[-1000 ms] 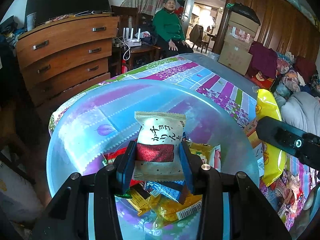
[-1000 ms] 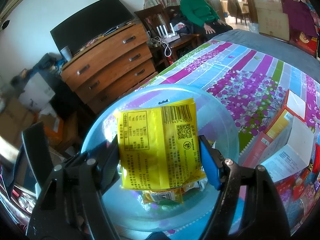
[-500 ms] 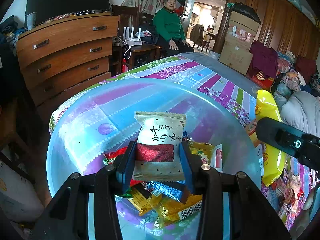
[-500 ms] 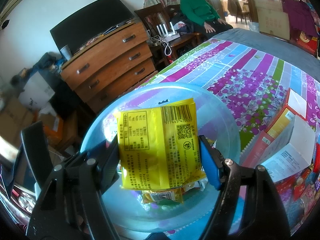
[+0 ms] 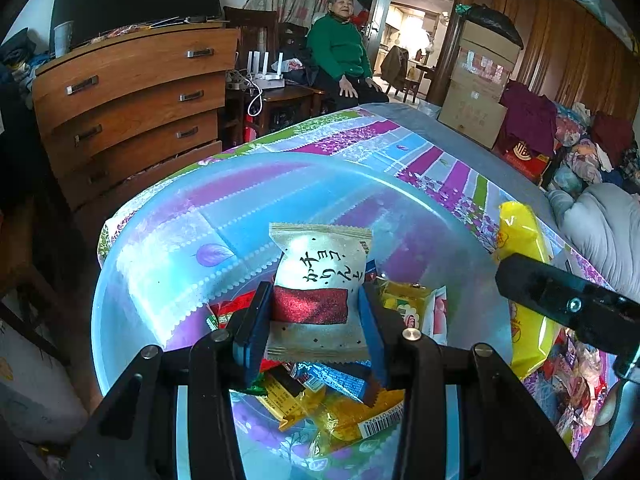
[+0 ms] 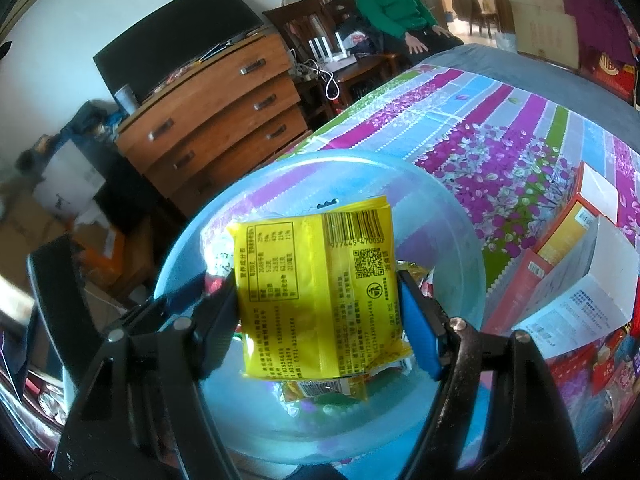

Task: Organize snacks

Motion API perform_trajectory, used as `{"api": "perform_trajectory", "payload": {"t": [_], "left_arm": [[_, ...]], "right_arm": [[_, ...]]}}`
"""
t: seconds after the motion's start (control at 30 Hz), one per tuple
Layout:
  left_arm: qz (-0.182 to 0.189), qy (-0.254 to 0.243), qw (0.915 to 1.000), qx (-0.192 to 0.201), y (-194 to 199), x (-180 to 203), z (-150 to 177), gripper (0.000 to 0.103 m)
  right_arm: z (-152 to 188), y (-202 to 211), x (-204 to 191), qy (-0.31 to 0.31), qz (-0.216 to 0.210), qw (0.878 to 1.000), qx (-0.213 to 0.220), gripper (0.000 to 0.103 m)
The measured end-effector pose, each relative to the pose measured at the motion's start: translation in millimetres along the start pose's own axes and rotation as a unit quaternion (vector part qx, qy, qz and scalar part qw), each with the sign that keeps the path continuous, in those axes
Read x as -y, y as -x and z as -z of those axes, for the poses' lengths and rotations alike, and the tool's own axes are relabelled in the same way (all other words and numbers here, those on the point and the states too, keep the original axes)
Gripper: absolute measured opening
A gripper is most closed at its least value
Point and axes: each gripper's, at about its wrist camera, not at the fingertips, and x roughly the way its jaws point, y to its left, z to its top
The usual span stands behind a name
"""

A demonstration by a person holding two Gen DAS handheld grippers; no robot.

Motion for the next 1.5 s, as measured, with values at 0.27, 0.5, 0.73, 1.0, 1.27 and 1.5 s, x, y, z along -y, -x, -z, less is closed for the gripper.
{"api": "perform_trajectory", "payload": {"t": [0.27,0.5,0.73,1.0,1.27,1.5], "left_arm": [[-0.02,0.017,0.9997,-0.002,-3.0,-7.4,3.8,0.074],[-0.032,0.019,0.9992,0.014,6.4,-10.3,5.4,0.078],[-0.004,-0.041,0.9968,0.068,46.1,24.1,12.2,0.078],[0.102,-0.155,0.9796,0.077,88.2,116.7,58.2,0.078],[0.138,-0.234,0.9623,0.012,71.9,194.4,105.4,0.077],[0.134,-0.246,0.96,-0.007,54.5,213.2,112.0,0.077]], "right_arm": [[1.8,-9.5,-3.9,0.009,-0.001,1.0,-0.022,0.076],[19.5,26.3,-1.3,0.011,-0.012,1.0,0.013,0.077],[108.5,86.6,52.1,-0.03,0.036,0.998,0.029,0.077],[238.7,145.7,183.3,-0.203,0.163,0.965,-0.015,0.077],[260.9,153.8,275.0,-0.326,0.185,0.927,-0.026,0.077],[235.2,116.4,283.9,-0.307,0.196,0.931,-0.023,0.075]]}}
